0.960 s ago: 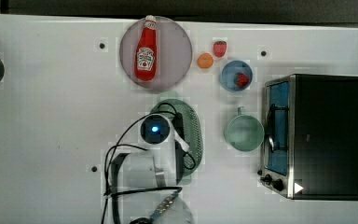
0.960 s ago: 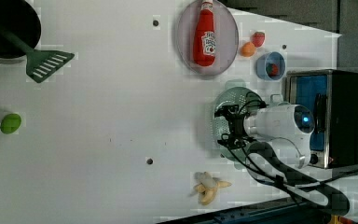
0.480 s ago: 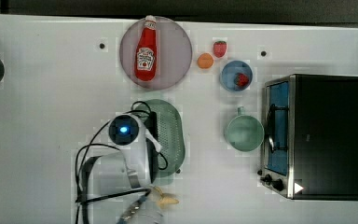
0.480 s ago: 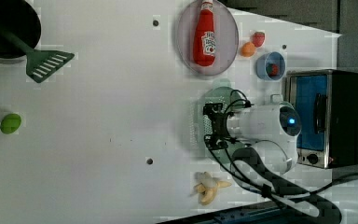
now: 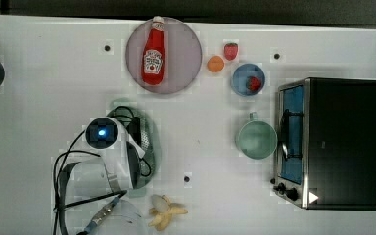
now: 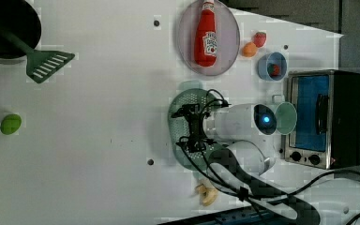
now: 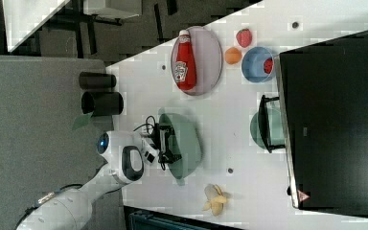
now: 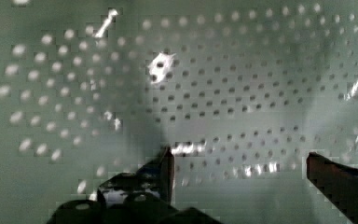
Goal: Drag strainer right to left.
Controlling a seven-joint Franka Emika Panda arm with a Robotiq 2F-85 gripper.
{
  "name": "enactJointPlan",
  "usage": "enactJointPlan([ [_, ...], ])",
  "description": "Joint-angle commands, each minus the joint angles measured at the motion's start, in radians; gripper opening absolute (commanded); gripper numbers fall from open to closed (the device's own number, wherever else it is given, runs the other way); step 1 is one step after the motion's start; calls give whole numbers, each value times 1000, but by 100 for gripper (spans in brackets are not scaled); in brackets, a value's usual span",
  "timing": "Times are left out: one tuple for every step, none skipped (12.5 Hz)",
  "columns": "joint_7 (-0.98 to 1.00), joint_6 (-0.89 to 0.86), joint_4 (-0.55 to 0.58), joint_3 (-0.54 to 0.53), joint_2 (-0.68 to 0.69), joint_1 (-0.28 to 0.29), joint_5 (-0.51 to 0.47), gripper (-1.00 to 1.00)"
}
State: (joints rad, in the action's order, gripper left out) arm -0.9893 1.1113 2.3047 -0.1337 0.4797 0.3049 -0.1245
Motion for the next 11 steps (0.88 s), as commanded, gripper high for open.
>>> enactJointPlan([
  [-90, -37, -75, -15, -3, 49, -49, 100],
  [-117, -37, -91, -15, 3, 65, -49, 100],
  [-151, -44, -105, -15, 9, 81, -49, 100],
  [-174, -51, -118, -15, 15, 97, -49, 100],
  [-187, -54, -129, -15, 20, 113, -50, 100],
  [-196, -56, -136, -15, 25, 128, -50, 100],
  [-197, -55, -145, -15, 31, 141, -51, 100],
  [-199, -55, -152, -15, 37, 152, -56, 100],
  [-199, -55, -160, -15, 42, 162, -70, 100],
  [-199, -57, -169, -15, 47, 172, -83, 100],
  [-199, -56, -180, -15, 54, 183, -100, 100],
])
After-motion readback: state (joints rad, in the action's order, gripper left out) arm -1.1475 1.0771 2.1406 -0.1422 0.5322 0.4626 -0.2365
